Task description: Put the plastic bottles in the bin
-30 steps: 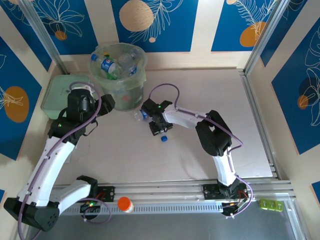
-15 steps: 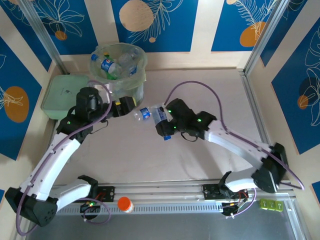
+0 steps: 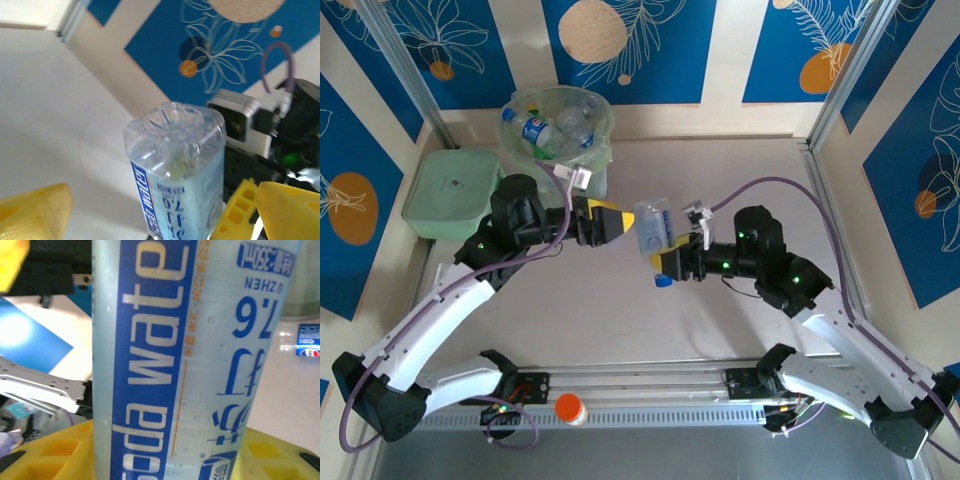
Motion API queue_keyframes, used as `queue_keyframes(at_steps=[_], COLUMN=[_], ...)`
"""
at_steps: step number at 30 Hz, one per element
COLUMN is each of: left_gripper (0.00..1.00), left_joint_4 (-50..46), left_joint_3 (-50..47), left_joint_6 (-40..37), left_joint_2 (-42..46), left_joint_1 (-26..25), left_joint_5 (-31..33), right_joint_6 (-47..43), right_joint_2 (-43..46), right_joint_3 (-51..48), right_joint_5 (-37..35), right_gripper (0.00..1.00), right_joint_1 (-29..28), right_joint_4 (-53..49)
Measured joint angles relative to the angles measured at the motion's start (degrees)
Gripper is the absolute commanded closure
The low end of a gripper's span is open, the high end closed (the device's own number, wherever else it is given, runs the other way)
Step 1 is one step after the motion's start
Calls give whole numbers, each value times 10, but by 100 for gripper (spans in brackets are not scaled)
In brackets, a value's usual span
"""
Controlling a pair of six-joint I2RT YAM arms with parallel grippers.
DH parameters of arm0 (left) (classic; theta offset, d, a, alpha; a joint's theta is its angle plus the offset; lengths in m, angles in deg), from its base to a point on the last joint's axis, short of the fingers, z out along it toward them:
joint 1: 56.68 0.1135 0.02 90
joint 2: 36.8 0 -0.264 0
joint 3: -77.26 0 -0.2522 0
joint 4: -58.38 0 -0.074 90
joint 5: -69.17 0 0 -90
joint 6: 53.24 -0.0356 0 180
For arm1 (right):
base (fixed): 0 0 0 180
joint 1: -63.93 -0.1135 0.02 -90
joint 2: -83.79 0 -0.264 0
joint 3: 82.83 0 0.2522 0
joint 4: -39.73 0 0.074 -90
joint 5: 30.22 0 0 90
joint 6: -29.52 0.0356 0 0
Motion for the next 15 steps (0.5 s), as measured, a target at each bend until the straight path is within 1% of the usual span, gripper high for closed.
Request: queue_keyframes(at_steps=[4, 6, 11, 15], left_gripper=[6, 6, 7, 12], left_joint_4=[93, 128, 157, 164], left_joint_3=[-19, -26, -28, -28], left_joint_6=[36, 54, 70, 74], left_joint_2=[-17, -29, -61, -71], left_joint_1=[-14, -23, -48, -60], left_joint_5=[-57, -73, -85, -88], right_joint_6=[53, 79, 121, 137], right_joint_2=[21, 23, 23, 23], right_joint_3=[-27, -36, -40, -41], right_joint_5=[85, 119, 174, 196], right_gripper=[49, 49, 49, 49], right_joint_1=[54, 70, 75, 75], right_joint_4=[52, 77, 121, 144])
